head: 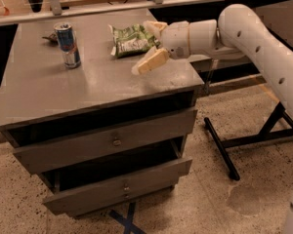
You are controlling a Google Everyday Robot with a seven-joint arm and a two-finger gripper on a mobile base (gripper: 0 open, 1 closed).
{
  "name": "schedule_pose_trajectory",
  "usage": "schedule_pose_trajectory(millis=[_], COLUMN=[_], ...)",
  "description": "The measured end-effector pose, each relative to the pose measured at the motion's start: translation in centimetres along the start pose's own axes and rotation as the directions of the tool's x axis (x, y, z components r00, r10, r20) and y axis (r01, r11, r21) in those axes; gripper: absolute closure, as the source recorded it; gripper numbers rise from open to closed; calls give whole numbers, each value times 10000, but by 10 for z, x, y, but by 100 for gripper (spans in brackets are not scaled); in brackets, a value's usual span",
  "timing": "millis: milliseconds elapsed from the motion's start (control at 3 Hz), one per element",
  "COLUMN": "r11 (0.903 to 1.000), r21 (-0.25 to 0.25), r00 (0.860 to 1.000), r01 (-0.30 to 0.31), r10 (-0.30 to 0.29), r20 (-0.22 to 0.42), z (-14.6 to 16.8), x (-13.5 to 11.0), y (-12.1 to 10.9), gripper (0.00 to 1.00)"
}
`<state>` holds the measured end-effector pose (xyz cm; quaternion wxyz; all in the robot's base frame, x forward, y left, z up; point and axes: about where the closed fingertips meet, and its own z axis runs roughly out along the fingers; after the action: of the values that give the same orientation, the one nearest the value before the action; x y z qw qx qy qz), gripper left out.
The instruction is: Knock redbull can over
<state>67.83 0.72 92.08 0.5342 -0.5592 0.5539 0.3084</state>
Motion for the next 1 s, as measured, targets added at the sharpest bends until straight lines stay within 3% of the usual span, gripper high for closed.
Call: schedule_pose_trajectory(millis=[1000], r11=[9925], r21=[-783], r00=[9952], r01=[-943], r10=[919], r20=[-337], z=[104], x=[1], y=[-28], gripper=[0])
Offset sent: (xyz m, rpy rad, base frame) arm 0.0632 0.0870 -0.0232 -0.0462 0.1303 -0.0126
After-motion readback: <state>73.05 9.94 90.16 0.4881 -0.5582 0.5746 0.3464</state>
